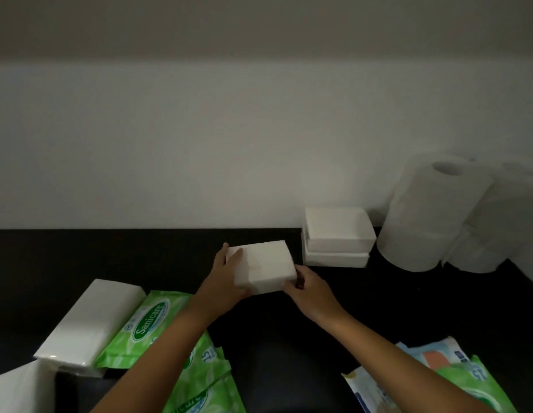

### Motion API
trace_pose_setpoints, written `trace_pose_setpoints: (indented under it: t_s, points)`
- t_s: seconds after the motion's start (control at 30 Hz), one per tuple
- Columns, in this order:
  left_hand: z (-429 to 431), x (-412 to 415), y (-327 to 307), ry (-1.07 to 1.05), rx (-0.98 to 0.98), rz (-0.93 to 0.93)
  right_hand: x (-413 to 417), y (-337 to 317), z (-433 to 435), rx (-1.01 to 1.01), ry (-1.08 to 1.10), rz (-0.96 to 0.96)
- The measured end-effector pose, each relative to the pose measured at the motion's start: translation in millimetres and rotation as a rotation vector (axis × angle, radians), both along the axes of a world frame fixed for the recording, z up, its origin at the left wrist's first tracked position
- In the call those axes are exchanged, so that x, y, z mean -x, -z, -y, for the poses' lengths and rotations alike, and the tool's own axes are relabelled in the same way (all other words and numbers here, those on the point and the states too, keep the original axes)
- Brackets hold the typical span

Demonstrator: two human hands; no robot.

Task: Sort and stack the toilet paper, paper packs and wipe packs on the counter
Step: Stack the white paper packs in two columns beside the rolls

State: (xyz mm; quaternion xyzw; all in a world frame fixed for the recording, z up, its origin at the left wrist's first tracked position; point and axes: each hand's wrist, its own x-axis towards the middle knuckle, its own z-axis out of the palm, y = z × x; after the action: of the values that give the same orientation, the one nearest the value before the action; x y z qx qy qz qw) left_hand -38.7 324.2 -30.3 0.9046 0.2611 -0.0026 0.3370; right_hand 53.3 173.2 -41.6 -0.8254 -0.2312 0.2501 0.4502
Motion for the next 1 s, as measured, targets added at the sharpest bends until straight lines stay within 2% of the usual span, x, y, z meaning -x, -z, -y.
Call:
trace_pose_setpoints:
  t_s: [0.1,0.17,0.27,0.4,0.53,1.0]
  points:
    - [10,-7,1,-0.127,0.050,0.145,-1,4,-2,-0.064,0.121,0.014]
    - [16,-11,0,-0.179,0.151,0.225,-3,4,-2,-0.116,0.186,-0.016]
    - [17,-20,1,-0.273,0.282,0.267,-1,4,-1,-0.196,0.212,-0.091]
    - [16,-31,1,-0.292,0.237,0.283,0,7,-3,-0.237,0.196,-0.133]
    - [19,-39,1,-0.314,0.240,0.314,-1,6,-4,-0.298,0.280,-0.101]
    - [25,-46,5,-0.371,0.245,0.348,1,5,-13,-0.215,0.285,-0.099]
